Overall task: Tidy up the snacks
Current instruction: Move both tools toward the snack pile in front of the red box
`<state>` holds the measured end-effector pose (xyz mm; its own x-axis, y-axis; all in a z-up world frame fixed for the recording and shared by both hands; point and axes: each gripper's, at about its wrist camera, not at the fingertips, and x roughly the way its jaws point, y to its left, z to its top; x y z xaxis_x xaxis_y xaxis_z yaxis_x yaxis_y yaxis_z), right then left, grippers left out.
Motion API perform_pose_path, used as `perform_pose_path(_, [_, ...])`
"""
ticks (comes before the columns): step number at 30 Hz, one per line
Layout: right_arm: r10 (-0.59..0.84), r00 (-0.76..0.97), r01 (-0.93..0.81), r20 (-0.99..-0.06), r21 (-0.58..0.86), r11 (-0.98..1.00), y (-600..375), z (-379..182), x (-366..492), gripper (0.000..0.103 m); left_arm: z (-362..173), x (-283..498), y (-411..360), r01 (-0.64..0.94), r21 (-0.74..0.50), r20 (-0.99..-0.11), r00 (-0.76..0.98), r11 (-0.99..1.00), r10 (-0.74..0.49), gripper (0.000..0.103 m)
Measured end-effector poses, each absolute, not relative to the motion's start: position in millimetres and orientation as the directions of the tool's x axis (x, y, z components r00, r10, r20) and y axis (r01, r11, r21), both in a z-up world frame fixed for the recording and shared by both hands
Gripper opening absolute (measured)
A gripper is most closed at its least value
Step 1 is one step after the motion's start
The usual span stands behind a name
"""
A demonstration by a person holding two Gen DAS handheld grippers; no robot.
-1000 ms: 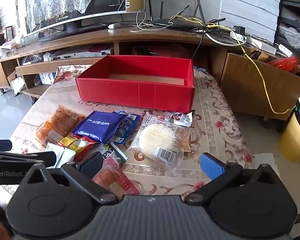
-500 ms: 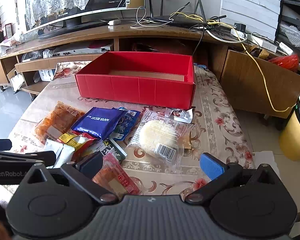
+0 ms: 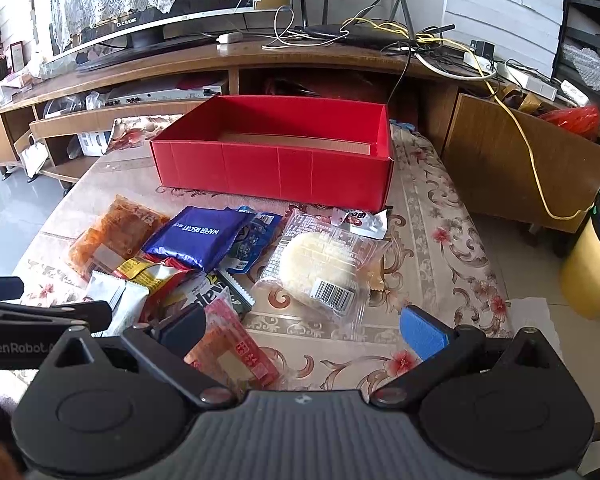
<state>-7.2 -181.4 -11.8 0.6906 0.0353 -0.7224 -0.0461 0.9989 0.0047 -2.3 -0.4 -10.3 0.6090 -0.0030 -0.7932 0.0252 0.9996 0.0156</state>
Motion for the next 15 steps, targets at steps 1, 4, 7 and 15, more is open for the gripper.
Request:
perform_pose_path(1, [0.035,0.690,-0.046,-0.723,0.005,0.999,-181.4,-11.8,-7.2,0.103,-10.5,-2.3,-0.6,0.025,0.016,-0.794,0.608,1.000,-0.003,0.102])
perform_pose_path(4, [0.035,0.686,-0.047,-0.726,0.004,0.999,-181.2,-12.8,-6.9,0.103,-11.1,-2.5,-0.8,0.026,0.018,-0.796,0.605,0.999,-0.001,0.102])
perform_pose_path(7, [0.036,0.683,-0.047,-0.729,0.005,0.999,-181.2,-13.6,-7.5,0.103,-11.6,-2.6,-0.6,0.027,0.018,-0.797,0.603,0.999,-0.002,0.102])
perform_pose_path(15, [0.037,0.674,-0.049,-0.738,0.005,0.999,-181.3,-14.8,-6.4,0.103,-13.4,-2.2,-0.5,0.029,0.020,-0.803,0.595,0.999,-0.002,0.102])
